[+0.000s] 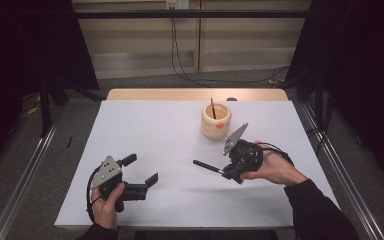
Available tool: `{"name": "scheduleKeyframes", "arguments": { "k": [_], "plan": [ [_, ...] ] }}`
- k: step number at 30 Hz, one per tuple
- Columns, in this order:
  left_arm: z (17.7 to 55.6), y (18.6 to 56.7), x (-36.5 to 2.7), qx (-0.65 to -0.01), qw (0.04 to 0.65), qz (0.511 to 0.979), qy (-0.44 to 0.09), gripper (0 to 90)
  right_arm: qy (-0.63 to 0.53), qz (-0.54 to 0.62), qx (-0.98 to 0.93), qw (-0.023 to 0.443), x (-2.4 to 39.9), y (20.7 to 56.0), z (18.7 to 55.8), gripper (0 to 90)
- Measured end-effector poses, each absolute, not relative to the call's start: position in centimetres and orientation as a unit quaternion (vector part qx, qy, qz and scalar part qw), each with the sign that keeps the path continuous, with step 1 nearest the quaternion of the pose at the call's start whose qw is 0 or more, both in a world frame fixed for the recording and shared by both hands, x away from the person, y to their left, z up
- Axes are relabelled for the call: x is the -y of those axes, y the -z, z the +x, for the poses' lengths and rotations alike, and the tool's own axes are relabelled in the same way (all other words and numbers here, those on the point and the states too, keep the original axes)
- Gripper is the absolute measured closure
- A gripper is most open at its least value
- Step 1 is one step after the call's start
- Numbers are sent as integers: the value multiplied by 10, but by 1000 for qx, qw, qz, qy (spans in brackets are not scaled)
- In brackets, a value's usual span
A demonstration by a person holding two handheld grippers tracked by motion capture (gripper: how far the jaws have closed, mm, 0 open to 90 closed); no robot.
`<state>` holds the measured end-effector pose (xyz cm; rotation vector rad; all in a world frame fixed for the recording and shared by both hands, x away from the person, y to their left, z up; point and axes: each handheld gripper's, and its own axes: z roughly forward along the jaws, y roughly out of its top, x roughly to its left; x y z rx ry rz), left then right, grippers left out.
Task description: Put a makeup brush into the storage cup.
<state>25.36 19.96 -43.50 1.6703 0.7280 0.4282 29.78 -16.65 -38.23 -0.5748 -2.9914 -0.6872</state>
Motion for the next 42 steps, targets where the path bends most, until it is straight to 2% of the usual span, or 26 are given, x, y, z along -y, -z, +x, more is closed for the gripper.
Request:
{"name": "scheduleKeyframes", "arguments": {
  "k": [20,27,36,42],
  "plan": [
    [252,433,-200,-302,602,717,-179,12,206,-169,964,22,164,394,295,782],
    [247,422,-196,-284,603,720,-194,12,210,-168,963,23,164,392,294,782],
    [250,408,-194,-278,636,697,-180,7,218,-166,962,20,164,391,294,782],
    [254,401,-189,-264,631,707,-179,7,219,-162,962,20,163,393,294,782]
  ]
}}
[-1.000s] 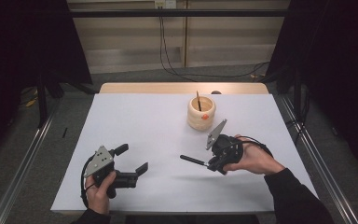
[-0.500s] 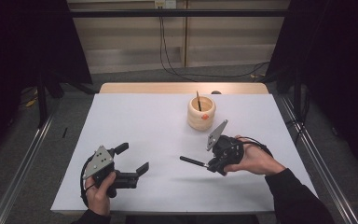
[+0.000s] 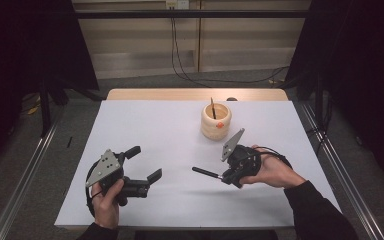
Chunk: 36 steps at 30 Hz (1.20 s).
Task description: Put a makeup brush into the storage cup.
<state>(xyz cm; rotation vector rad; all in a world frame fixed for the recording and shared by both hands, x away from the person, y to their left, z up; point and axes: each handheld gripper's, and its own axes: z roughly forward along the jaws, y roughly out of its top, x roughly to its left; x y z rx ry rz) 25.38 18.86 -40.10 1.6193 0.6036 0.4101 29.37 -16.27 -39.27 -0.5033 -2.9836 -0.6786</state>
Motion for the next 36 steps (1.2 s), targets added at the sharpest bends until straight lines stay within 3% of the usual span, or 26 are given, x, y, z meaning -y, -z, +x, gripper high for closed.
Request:
{"name": "scheduleKeyframes", "arguments": {
  "k": [15,36],
  "plan": [
    [270,381,-159,-214,634,729,-145,11,214,-155,964,26,160,396,293,782],
    [286,376,-114,-148,565,808,-78,14,212,-145,966,31,157,397,291,782]
  ]
}}
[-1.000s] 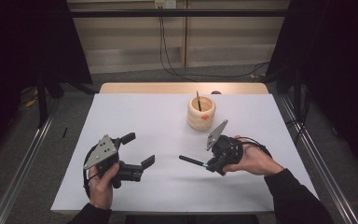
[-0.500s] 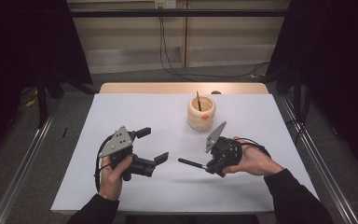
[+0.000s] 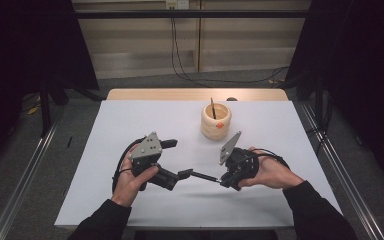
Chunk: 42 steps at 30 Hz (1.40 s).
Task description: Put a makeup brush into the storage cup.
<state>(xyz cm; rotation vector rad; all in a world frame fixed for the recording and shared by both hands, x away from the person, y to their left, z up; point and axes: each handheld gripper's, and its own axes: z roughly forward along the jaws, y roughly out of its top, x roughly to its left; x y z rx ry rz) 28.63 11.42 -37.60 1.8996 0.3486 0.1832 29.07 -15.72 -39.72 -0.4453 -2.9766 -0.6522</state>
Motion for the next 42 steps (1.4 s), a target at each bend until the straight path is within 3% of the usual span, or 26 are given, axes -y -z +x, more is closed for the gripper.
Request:
{"name": "scheduleKeyframes", "arguments": {
  "k": [14,31,37,42],
  "plan": [
    [288,374,-91,-93,483,869,-50,67,209,-129,969,36,152,400,289,782],
    [289,386,-76,-87,409,908,-28,132,193,-126,972,44,145,403,285,782],
    [283,393,-67,-71,359,930,-23,92,193,-115,974,42,143,405,286,782],
    [278,398,-59,-52,317,947,-29,163,191,-112,974,43,141,406,284,782]
  ]
}}
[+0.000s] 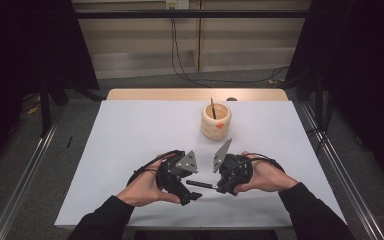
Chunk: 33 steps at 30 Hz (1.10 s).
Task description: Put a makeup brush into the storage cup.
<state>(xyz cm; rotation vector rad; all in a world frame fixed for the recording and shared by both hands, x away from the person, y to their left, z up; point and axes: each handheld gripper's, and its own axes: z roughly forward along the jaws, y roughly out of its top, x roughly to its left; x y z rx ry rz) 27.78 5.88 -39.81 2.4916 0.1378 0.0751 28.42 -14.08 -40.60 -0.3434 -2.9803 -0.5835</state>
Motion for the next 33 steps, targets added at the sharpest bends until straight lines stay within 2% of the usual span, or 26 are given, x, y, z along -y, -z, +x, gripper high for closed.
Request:
{"name": "scheduleKeyframes", "arguments": {
  "k": [2,4,6,7,10,13,18,19,20,22,28,33],
  "plan": [
    [278,398,-57,-49,311,949,-27,185,189,-110,975,44,140,406,283,782],
    [278,398,-57,-41,310,950,-20,274,189,-109,975,45,139,407,283,782],
    [277,399,-56,-44,304,952,-16,299,189,-109,975,43,138,407,283,782],
    [277,400,-56,-43,305,951,-15,368,189,-109,975,44,138,407,282,782],
    [277,402,-55,-41,300,953,-8,417,189,-110,975,45,138,406,282,782],
    [279,403,-55,-46,312,949,5,554,191,-101,975,45,138,407,282,782],
    [282,408,-54,-41,299,953,17,605,192,-99,975,46,136,406,281,782],
    [283,408,-54,-39,299,953,36,610,191,-100,975,46,136,407,280,782],
    [282,409,-53,-44,299,953,23,609,191,-100,975,46,136,407,280,782],
    [283,410,-53,-41,295,954,29,611,195,-93,975,44,136,407,281,782],
    [284,412,-52,-37,295,954,35,713,195,-90,975,51,134,407,279,782],
    [284,413,-52,-36,300,952,39,744,197,-84,976,51,134,407,278,782]
  ]
}}
